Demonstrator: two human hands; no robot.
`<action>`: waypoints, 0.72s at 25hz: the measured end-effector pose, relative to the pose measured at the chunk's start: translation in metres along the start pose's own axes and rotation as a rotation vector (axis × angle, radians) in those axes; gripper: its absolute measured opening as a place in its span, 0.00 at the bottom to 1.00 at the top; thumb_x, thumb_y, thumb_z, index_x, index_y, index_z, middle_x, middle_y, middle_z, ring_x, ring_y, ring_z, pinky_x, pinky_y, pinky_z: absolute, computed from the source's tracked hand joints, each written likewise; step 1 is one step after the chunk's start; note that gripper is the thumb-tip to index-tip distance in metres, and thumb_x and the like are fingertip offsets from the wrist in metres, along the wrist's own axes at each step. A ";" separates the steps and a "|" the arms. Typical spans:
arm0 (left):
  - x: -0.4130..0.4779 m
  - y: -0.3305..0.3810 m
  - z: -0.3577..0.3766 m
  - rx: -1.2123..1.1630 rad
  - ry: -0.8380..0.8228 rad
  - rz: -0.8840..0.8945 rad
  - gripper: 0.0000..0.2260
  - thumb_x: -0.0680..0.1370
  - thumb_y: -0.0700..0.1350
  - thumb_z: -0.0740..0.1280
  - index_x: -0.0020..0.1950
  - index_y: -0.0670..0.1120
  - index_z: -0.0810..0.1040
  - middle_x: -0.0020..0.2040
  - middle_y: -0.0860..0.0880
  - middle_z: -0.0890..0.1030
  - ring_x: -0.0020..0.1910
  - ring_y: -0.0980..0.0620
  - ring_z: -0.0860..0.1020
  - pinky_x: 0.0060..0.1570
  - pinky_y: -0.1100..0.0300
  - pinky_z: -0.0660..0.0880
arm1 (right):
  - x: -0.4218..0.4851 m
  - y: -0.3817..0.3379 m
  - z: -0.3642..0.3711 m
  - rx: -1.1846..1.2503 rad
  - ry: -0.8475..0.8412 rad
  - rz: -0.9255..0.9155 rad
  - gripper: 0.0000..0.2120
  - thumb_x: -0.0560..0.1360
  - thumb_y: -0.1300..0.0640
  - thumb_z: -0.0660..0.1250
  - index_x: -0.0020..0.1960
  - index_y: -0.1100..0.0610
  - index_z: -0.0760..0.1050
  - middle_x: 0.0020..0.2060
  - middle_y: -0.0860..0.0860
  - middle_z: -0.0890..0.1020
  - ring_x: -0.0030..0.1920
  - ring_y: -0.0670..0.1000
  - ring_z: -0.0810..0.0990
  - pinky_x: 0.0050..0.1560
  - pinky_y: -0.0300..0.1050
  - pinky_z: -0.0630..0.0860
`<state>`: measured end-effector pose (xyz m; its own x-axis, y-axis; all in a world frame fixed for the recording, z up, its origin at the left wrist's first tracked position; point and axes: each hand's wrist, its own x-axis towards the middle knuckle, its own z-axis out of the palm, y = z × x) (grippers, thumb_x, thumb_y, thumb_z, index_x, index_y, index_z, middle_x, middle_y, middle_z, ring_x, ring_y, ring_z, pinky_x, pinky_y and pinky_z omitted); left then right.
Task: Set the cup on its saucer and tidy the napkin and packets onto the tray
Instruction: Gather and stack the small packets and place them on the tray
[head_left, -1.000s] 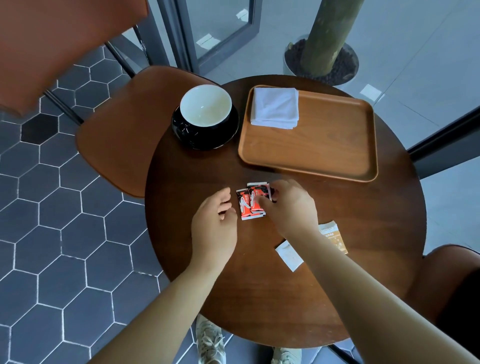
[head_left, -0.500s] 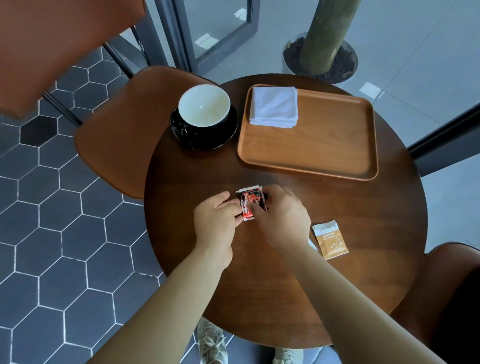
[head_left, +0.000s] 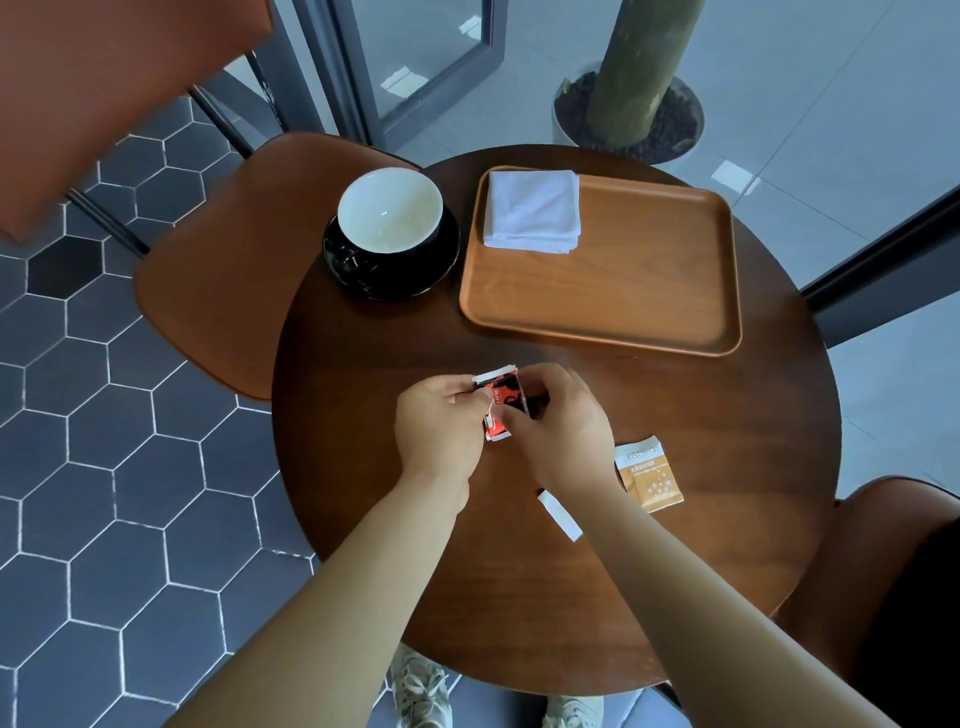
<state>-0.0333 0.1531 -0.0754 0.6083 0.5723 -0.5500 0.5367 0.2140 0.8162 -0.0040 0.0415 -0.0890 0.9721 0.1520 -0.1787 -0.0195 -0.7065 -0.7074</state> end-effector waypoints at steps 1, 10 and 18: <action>0.000 -0.001 0.000 0.023 -0.002 0.021 0.07 0.75 0.37 0.72 0.52 0.45 0.84 0.47 0.48 0.85 0.47 0.49 0.84 0.53 0.47 0.82 | 0.000 0.001 -0.001 0.010 -0.008 0.002 0.14 0.72 0.51 0.72 0.56 0.50 0.76 0.49 0.46 0.79 0.46 0.46 0.78 0.42 0.44 0.75; 0.001 -0.005 0.001 0.043 -0.027 0.137 0.08 0.77 0.38 0.71 0.49 0.52 0.81 0.47 0.49 0.85 0.43 0.54 0.85 0.41 0.61 0.82 | 0.009 0.007 -0.017 0.175 -0.012 0.021 0.06 0.75 0.57 0.71 0.51 0.53 0.78 0.38 0.40 0.80 0.40 0.37 0.78 0.38 0.26 0.69; 0.007 -0.001 -0.002 0.046 -0.129 0.232 0.07 0.77 0.40 0.70 0.52 0.51 0.82 0.48 0.51 0.86 0.46 0.57 0.85 0.44 0.63 0.81 | 0.013 0.004 -0.024 0.325 -0.019 0.089 0.02 0.72 0.54 0.74 0.43 0.47 0.82 0.35 0.43 0.85 0.39 0.41 0.83 0.39 0.39 0.76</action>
<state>-0.0304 0.1590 -0.0795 0.7862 0.4956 -0.3692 0.3982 0.0507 0.9159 0.0144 0.0243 -0.0781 0.9589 0.1147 -0.2596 -0.1803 -0.4604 -0.8692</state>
